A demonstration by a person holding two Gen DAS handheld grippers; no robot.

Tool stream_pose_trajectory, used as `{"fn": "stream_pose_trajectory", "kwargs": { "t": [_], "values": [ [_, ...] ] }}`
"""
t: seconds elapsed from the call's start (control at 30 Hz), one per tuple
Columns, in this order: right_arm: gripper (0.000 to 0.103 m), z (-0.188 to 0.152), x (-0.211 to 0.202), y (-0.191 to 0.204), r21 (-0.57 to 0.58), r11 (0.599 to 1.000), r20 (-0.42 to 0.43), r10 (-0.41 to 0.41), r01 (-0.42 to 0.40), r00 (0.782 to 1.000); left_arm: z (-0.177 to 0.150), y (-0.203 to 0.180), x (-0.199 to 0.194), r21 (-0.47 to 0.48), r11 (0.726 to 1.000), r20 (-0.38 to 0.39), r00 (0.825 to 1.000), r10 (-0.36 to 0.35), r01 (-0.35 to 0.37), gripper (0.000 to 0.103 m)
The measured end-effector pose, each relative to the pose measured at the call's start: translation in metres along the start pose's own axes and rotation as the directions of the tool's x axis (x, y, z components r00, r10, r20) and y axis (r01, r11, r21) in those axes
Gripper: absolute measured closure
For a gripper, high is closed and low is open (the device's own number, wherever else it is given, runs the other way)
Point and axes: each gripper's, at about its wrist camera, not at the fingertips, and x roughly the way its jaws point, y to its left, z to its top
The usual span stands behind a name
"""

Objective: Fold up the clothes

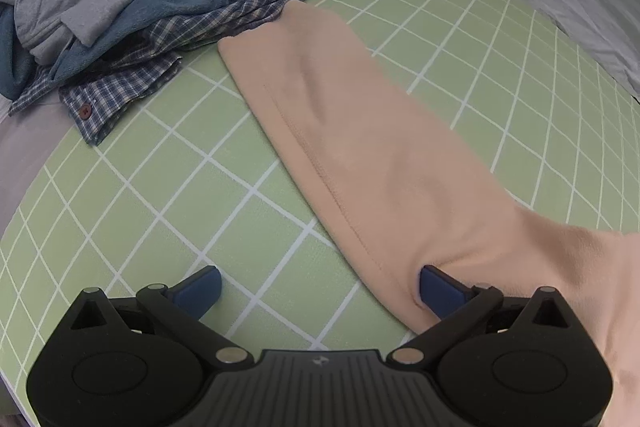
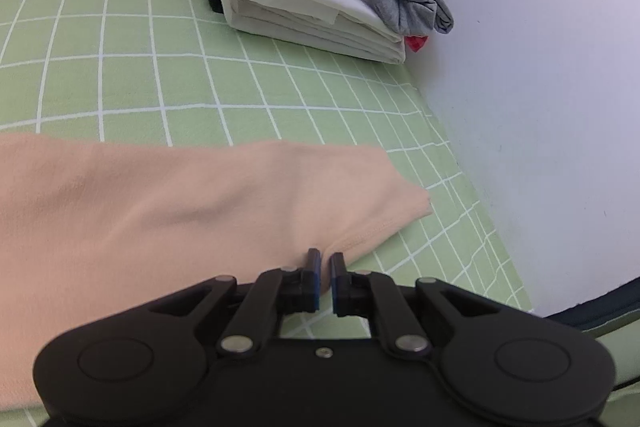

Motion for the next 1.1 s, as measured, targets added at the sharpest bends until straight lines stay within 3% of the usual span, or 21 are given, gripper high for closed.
{"fn": "stream_pose_trajectory", "kwargs": {
  "t": [0.23,0.47,0.7,0.87,1.0,1.1],
  "values": [
    [0.096,0.001,-0.001,0.003,-0.016,1.000,-0.004,-0.018,0.018,1.000,0.027,0.005,0.003,-0.052,0.997,0.055,0.997,0.054,-0.051,0.000],
    [0.096,0.003,0.000,0.011,-0.048,0.997,-0.012,-0.057,0.057,0.998,0.053,0.016,0.017,-0.051,0.990,0.058,0.989,0.138,-0.135,0.000],
    [0.096,0.002,-0.003,0.014,-0.050,0.996,-0.015,-0.076,0.075,0.997,0.032,0.028,0.005,-0.034,0.974,0.093,0.970,0.224,-0.222,0.000],
    [0.096,0.001,-0.004,0.010,-0.035,0.998,-0.001,-0.057,0.057,0.998,0.013,0.049,-0.006,-0.089,0.961,0.062,0.962,0.266,-0.260,0.000],
    [0.096,-0.001,-0.006,0.005,-0.017,0.999,0.018,-0.035,0.036,0.999,-0.012,0.060,-0.018,-0.113,0.936,0.033,0.940,0.338,-0.333,0.000],
    [0.096,-0.005,-0.007,0.004,-0.028,0.999,0.038,-0.023,0.024,0.999,-0.032,0.069,-0.028,-0.138,0.925,0.011,0.934,0.358,-0.354,0.000]
  ]
}}
